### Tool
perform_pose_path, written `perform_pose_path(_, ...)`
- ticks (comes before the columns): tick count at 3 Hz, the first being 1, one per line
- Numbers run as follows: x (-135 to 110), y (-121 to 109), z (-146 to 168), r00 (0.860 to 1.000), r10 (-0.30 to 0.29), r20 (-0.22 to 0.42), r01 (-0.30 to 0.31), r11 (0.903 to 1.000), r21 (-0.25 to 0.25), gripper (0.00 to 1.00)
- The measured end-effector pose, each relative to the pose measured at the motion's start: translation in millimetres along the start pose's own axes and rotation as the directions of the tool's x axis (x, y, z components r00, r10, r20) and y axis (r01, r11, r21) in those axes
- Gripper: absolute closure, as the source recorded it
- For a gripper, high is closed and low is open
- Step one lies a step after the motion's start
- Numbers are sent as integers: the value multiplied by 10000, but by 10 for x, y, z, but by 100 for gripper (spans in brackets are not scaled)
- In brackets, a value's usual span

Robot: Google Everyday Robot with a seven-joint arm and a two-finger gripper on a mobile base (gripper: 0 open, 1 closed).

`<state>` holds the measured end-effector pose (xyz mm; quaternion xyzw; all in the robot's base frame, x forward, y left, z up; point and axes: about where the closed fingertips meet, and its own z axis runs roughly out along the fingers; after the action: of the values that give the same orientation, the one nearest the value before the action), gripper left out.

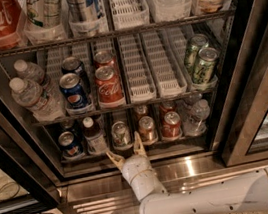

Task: Pick 7up can from bottom shelf of fridge

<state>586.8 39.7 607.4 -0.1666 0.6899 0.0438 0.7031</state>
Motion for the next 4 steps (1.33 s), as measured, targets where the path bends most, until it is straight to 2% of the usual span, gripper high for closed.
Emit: perform_pose_path(4, 13, -70, 295, 9997, -186, 139, 178, 9983, 561, 31)
